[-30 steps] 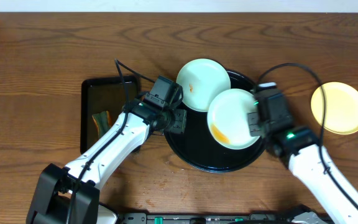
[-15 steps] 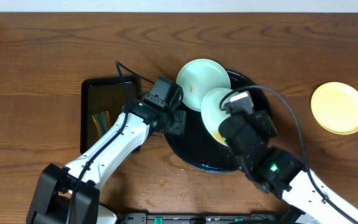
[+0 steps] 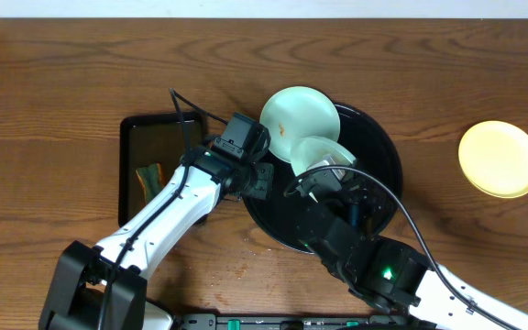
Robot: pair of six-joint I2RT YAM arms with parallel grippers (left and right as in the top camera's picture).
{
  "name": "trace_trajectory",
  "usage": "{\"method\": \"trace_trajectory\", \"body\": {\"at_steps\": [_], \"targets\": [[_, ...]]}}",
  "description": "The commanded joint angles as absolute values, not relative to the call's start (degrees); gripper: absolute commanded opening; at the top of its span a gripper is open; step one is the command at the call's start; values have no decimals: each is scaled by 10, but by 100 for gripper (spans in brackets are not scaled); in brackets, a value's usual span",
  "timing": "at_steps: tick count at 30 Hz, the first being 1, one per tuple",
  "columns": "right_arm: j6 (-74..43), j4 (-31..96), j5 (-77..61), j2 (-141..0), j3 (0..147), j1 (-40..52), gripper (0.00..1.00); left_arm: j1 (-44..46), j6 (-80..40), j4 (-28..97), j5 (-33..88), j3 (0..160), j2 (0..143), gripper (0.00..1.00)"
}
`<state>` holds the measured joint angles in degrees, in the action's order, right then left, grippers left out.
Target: Clean dirty plates on tray and stack at the side
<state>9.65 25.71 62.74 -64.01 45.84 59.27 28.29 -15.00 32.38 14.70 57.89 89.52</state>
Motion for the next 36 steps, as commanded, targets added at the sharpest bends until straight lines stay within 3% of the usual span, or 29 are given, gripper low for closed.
{"method": "trace_trajectory", "body": {"at_steps": [1, 36], "targets": [[115, 250, 669, -632, 468, 604, 1, 284, -153, 325, 148, 582, 900, 50], [115, 248, 677, -632, 468, 604, 1, 284, -153, 325, 148, 582, 900, 50]]}}
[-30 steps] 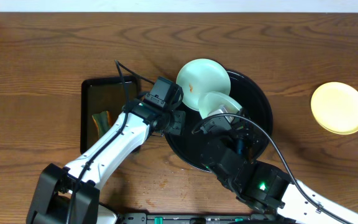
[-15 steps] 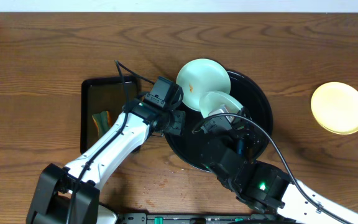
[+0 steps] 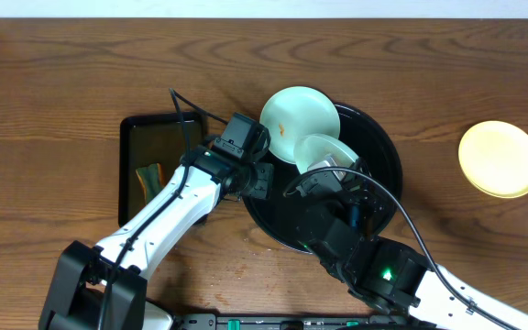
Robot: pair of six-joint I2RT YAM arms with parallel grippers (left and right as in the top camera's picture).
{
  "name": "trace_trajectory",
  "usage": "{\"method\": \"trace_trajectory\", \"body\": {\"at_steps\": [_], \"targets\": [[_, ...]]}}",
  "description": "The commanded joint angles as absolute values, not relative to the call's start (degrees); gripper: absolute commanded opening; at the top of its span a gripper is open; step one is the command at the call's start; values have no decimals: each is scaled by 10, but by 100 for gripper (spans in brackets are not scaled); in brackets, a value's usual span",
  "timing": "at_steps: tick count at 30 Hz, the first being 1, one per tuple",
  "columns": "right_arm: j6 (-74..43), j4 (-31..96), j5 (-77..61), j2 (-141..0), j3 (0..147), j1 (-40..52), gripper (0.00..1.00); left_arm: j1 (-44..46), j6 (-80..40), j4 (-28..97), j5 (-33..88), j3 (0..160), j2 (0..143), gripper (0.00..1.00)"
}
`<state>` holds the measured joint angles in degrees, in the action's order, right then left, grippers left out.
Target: Clean dirty plates on tray and stack at the side
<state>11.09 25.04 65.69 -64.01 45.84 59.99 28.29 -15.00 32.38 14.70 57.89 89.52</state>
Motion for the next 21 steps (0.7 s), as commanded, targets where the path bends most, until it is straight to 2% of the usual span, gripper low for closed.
{"method": "trace_trajectory", "body": {"at_steps": [1, 10, 13, 17, 19, 21], "targets": [[115, 248, 677, -632, 468, 604, 1, 284, -153, 325, 148, 582, 900, 50], [99, 248, 668, -632, 468, 606, 1, 284, -153, 325, 148, 582, 900, 50], [81, 250, 734, -633, 468, 591, 1, 284, -153, 325, 148, 582, 900, 50], [119, 247, 677, -633, 468, 587, 1, 284, -153, 325, 148, 582, 900, 50], [90, 248, 720, -634, 468, 583, 1, 284, -153, 325, 148, 582, 900, 50], [91, 250, 672, -633, 468, 582, 1, 284, -153, 325, 148, 582, 900, 50]]}}
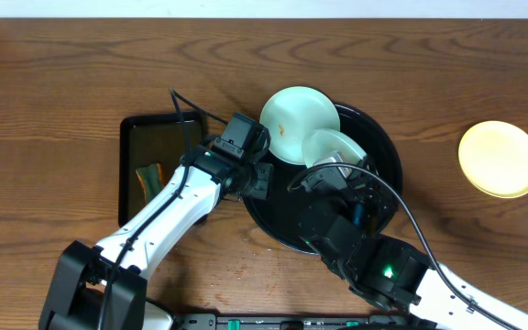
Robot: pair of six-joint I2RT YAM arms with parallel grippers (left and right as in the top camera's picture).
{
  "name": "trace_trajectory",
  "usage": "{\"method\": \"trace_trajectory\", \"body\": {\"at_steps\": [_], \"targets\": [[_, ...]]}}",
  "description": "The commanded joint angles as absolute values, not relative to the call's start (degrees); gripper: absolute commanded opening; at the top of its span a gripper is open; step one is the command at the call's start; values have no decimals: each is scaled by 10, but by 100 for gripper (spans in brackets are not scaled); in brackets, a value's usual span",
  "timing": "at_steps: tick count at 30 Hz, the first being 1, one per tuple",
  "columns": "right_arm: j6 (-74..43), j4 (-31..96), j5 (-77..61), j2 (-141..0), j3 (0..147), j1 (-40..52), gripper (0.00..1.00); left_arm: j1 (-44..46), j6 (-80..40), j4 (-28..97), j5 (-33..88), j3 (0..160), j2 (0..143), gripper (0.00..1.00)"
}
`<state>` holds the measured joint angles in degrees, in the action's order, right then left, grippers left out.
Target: Clean dirty plates on tray and stack at the side
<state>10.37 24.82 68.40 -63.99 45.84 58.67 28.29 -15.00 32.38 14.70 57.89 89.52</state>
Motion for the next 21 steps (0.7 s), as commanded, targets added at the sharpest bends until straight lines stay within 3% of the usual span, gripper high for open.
{"method": "trace_trajectory", "body": {"at_steps": [1, 4, 12, 17, 21], "targets": [[96, 254, 664, -633, 468, 582, 1, 284, -153, 324, 148, 582, 900, 50], [42, 264, 684, -634, 468, 570, 1, 284, -153, 325, 148, 582, 900, 50], [-87, 272, 533, -629, 469, 506, 1, 284, -153, 325, 148, 582, 900, 50], [-183, 278, 350, -592, 472, 376, 1, 284, -153, 325, 148, 582, 900, 50], [-253, 304, 170, -565, 472, 194, 1, 284, -153, 325, 148, 582, 900, 50]]}}
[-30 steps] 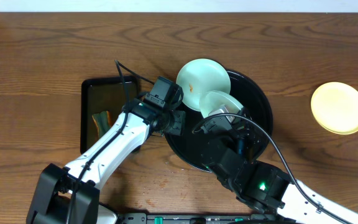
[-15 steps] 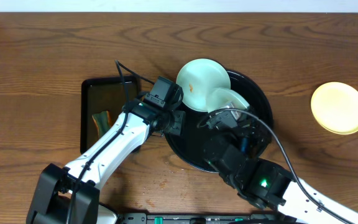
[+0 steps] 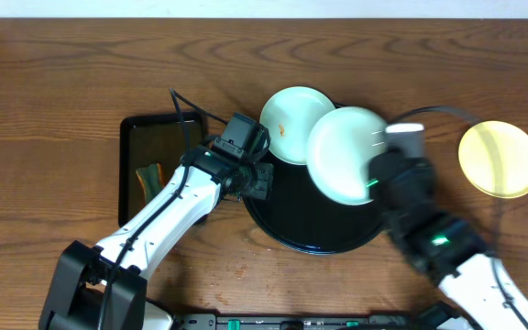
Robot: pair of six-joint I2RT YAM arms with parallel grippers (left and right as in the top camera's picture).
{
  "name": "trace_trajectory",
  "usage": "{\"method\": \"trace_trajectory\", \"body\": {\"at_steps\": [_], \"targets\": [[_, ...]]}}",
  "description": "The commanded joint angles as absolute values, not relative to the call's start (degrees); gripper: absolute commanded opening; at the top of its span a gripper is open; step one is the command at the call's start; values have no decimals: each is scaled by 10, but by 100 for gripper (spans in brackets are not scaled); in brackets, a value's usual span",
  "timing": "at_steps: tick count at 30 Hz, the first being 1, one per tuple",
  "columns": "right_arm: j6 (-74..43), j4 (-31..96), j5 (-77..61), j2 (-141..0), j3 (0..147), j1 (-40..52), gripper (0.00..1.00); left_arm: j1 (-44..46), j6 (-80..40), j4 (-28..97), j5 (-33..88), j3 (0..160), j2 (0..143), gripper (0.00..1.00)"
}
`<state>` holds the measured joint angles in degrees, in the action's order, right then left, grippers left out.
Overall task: Clean dirty plates on tray and stack at the side
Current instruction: 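Carry the blue plate right and stack it on the yellow plate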
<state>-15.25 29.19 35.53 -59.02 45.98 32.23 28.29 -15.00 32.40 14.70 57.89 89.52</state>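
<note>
A pale green plate (image 3: 342, 156) hangs level over the right half of the round black tray (image 3: 287, 240). My right gripper (image 3: 377, 180) is shut on that plate's right edge, and the arm is blurred. A second pale green plate (image 3: 291, 115), marked with an orange stain, rests on the tray's upper left rim. My left gripper (image 3: 260, 175) sits at the tray's left rim just below the stained plate; its fingers are too dark to tell open from shut. A yellow plate (image 3: 500, 159) lies on the table at the far right.
A small rectangular black tray (image 3: 154, 137) stands left of the round one, partly under my left arm, with a brownish sponge (image 3: 148, 177) in it. Bare wooden table lies between the round tray and the yellow plate.
My right arm has swung to the right with its plate. The plate was tilted at the tray's upper middle and is now level and higher over the tray's right half. The left arm has not moved.
My right gripper first held the plate tilted in the tray, beside the stained plate. It stayed there, then stood slightly further right. Now the plate is lifted and nearer the yellow plate. The left gripper stayed at the tray's left rim throughout.
</note>
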Motion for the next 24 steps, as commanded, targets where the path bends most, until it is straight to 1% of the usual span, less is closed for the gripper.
{"method": "trace_trajectory", "body": {"at_steps": [1, 2, 4, 7, 11, 16, 24], "targets": [[-260, 309, 135, -565, 472, 147, 1, 284, -153, 325, 148, 582, 900, 50], [-264, 312, 81, -567, 471, 72, 1, 284, -153, 325, 148, 582, 900, 50], [-276, 311, 15, -577, 471, -39, 1, 284, -153, 324, 148, 582, 900, 50], [-292, 303, -41, -598, 471, -168, 1, 284, -153, 324, 148, 582, 900, 50], [-305, 284, -82, -648, 471, -297, 1, 284, -153, 324, 148, 582, 900, 50], [-309, 236, -72, -745, 471, -383, 1, 284, -153, 324, 148, 582, 900, 50], [-319, 143, -65, -876, 471, -434, 1, 284, -153, 325, 148, 582, 900, 50]]}}
